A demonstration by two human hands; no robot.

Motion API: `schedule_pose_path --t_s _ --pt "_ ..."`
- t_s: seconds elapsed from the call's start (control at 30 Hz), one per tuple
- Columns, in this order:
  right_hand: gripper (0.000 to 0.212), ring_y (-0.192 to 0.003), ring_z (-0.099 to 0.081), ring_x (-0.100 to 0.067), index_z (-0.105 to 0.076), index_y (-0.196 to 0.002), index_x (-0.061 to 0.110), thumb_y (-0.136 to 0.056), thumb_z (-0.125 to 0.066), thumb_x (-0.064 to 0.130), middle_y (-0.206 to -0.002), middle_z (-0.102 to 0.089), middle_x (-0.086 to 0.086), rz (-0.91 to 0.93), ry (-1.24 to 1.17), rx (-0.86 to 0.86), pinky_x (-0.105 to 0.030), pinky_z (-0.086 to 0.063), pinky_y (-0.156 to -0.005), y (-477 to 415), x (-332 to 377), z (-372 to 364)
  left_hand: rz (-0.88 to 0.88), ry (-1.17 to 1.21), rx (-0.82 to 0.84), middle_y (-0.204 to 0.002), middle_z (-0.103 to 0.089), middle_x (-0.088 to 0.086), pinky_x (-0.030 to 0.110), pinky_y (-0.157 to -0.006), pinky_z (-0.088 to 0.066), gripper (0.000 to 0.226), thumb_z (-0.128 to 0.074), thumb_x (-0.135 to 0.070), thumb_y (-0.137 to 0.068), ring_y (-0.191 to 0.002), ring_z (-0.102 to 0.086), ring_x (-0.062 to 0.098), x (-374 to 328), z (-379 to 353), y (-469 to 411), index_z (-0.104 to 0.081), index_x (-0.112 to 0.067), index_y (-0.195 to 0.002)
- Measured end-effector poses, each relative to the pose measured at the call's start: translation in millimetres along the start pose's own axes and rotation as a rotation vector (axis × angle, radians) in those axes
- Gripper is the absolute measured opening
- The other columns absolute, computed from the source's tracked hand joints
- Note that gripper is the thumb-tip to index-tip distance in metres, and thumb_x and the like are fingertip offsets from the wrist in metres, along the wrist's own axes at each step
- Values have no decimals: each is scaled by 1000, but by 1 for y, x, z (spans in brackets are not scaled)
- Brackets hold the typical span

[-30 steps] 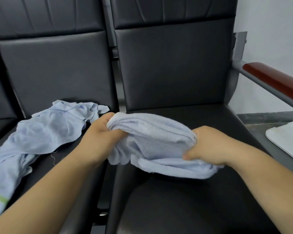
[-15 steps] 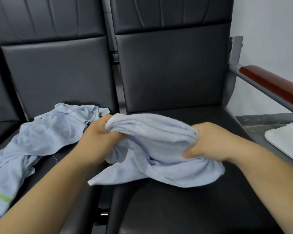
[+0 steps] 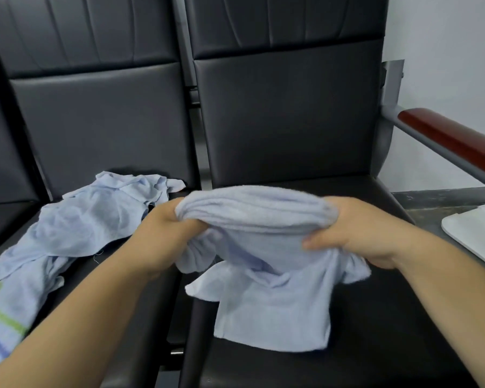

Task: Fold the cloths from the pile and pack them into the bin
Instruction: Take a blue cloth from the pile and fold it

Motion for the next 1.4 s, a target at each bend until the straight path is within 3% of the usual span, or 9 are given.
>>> schedule_pose_path --t_s 0.07,0.2,0.47,0.57,0.77,1.0,1.2,1.3,1.4 --pt "31 -88 -74 -24 -72 -94 19 -69 -89 24 -93 -77 -1 -84 447 24 -41 -60 -78 -1 -8 -4 81 296 58 -63 -58 4 16 -43 -28 29 -52 -7 -98 -54 -50 14 3 -2 -2 -67 -14 -75" --pt "15 -84 -71 -24 -73 -89 18 -86 -73 32 -86 -75 -1 -29 610 -56 -38 -58 -76 -6 -3 -10 34 455 63 -77 -54 39 39 -59 -41 12 -64 -14 -89 -65 -55 35 2 -4 -9 -69 -4 -95" --pt "18 -54 -54 -16 -68 -81 12 -88 -74 28 -64 -61 -3 -58 479 7 -28 -44 -50 -10 -1 -8 -48 -683 116 -48 -48 -7 21 -41 -34 20 -71 -15 -76 -41 -40 8 -6 -14 -6 -53 -10 -71" --pt "9 -47 -51 -20 -69 -79 15 -80 -77 19 -57 -56 -2 -86 500 19 -27 -40 -41 -14 -6 -6 -33 -489 15 -49 -52 -1 25 -47 -36 12 -59 -8 -79 -47 -45 18 2 -4 -18 -51 -9 -70" --pt "9 -61 -56 -16 -69 -77 19 -81 -75 24 -71 -67 -2 -9 660 -132 -31 -44 -57 -37 10 17 -17 113 129 -49 -50 7 24 -45 -32 25 -66 -3 -90 -40 -43 18 -15 -5 -33 -61 -14 -69" --pt "13 -66 -56 -16 -63 -79 15 -86 -73 14 -77 -62 3 -131 857 -277 -30 -45 -61 -68 61 56 -160 -920 -71 -52 -47 -10 23 -45 -33 16 -57 -18 -79 -45 -42 11 -75 15 -80 -43 -23 -73" --pt "15 -73 -58 -19 -59 -80 19 -95 -62 17 -80 -60 1 8 686 -620 -34 -49 -69 -51 79 93 -263 -824 -368 -72 -59 1 33 -53 -42 16 -55 -12 -79 -61 -56 22 -90 40 -93 -44 -19 -88" --pt "8 -93 -64 -26 -67 -105 14 -98 -63 17 -97 -65 -1 75 557 -597 -42 -54 -87 -40 55 87 -240 -898 -356 -62 -54 -3 28 -47 -37 16 -57 -16 -79 -53 -52 16 -77 28 -91 -42 -21 -78" --pt "15 -80 -66 -19 -65 -84 23 -98 -59 22 -82 -66 5 -2 644 -405 -35 -55 -74 -31 13 59 -201 -971 -168 -60 -47 -8 26 -54 -35 23 -59 -16 -83 -54 -45 11 -42 7 -80 -39 -22 -73"
Point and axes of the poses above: each hand's wrist, its own y-axis away from the middle knuckle, its own z-axis out of the back of the hand, x = y × z, the point moved 5 cm from there along -y, towards the middle knuckle
